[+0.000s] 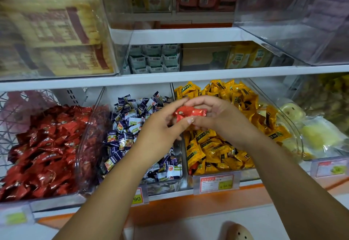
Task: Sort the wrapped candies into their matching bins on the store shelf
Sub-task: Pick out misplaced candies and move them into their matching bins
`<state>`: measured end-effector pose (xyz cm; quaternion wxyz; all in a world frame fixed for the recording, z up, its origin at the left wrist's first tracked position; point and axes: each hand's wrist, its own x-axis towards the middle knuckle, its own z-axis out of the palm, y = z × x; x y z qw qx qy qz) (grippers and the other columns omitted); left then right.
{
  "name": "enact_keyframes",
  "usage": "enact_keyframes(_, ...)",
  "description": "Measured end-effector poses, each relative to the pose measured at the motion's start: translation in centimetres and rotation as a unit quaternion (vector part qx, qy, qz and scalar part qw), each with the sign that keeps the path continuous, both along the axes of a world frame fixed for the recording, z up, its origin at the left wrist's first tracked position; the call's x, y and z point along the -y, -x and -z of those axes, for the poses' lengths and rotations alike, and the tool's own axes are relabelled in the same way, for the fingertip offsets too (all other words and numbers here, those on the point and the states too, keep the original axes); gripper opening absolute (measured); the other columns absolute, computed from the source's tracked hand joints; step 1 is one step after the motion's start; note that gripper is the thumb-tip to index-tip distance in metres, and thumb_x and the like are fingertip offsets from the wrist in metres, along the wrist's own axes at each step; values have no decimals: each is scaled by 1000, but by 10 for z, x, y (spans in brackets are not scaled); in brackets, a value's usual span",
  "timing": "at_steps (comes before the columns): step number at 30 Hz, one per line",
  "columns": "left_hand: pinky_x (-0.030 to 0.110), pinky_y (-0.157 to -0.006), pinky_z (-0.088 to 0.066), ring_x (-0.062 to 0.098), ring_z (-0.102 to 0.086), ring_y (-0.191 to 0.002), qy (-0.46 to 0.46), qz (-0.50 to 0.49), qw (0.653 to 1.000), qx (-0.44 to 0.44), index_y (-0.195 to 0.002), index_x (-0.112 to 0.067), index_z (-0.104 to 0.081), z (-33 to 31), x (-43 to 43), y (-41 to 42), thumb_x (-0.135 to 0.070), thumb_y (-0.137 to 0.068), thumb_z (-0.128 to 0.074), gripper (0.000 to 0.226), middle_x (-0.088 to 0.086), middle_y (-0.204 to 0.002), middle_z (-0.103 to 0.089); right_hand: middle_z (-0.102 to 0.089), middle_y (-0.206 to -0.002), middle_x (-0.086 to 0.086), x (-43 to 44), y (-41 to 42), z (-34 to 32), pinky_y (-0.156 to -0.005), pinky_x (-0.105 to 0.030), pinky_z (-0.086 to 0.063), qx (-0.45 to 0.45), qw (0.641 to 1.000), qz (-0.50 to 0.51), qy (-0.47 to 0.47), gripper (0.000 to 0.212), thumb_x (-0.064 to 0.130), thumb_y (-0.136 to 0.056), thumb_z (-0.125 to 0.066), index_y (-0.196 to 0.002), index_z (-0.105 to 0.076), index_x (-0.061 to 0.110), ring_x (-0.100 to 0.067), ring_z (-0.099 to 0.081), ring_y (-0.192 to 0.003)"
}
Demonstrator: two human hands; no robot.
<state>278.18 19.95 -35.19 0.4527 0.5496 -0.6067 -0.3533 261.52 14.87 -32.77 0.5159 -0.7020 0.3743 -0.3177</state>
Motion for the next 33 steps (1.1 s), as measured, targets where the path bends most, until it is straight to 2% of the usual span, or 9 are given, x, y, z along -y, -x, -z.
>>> enact_keyframes(4,21,-58,-52,8,-59,-56,-13,-7,998,-54,-128,-36,-53,-5,1,0,-18,-90,-64,44,-5,-93,-69,-71,-97,-6,-2,-10,4,-75,-29,-57,-3,999,-36,-18,44,-4,-86,-65,-117,-50,23,-18,-69,-80)
enact_keyframes(10,20,-48,-45,10,-50,-49,-26,-51,994,-93,-110,-27,-68,-5,5,-3,-14,-90,-63,25,1,-65,-65,-72,-78,-7,2,-10,4,-68,-29,-54,-46,998,-30,-12,35,2,-96,-52,-124,-40,20,-19,-67,-69)
enact_keyframes(15,16,-46,-42,7,-53,-50,-20,-108,988,-108,-96,-25,-72,-5,5,-11,-17,-92,-61,14,1,-64,-66,-73,-83,2,17,-2,9,-54,-25,-52,-149,986,48,58,6,19,-94,-59,-100,-58,19,-12,-65,-61)
enact_keyframes(19,22,-51,-45,9,-54,-54,-7,-139,984,-108,-96,-26,-70,-3,6,-21,-20,-94,-59,13,0,-65,-66,-64,-100,14,26,0,24,-73,-13,-42,-287,951,-1,116,18,23,-96,-54,-105,-70,24,4,-53,-84)
enact_keyframes(22,19,-48,-45,8,-50,-48,-7,-139,985,-101,-96,-25,-69,-2,5,-23,-20,-95,-58,13,-3,-62,-63,-54,-126,9,23,-14,40,-105,-34,-31,-378,906,-46,182,27,40,-96,-50,-113,-68,30,-13,-39,-118)
enact_keyframes(25,20,-49,-45,10,-48,-49,-9,-134,987,-85,-95,-28,-69,0,3,-23,-21,-95,-57,13,-3,-62,-63,-34,-141,7,23,-23,46,-103,-41,-23,-490,842,-20,225,37,58,-89,-49,-121,-60,42,-21,-24,-126)
enact_keyframes(27,21,-51,-45,11,-49,-51,-12,-138,987,-75,-97,-28,-69,0,3,-25,-22,-95,-57,13,-4,-64,-65,-26,-146,4,26,-24,48,-105,-42,-23,-513,821,4,250,44,54,-88,-53,-130,-51,45,-23,-21,-130)
enact_keyframes(29,22,-51,-46,13,-52,-55,-15,-143,987,-72,-98,-28,-70,0,2,-27,-24,-95,-58,13,-5,-66,-66,-21,-151,2,30,-24,53,-106,-43,-23,-520,810,26,272,47,48,-89,-55,-135,-45,45,-25,-20,-134)
enact_keyframes(33,21,-50,-45,10,-49,-50,-15,-151,987,-60,-97,-32,-69,0,0,-34,-26,-94,-58,13,-4,-64,-65,-30,-146,4,31,-25,62,-99,-41,-25,-492,808,52,319,30,52,-93,-49,-120,-60,47,-24,-26,-128)
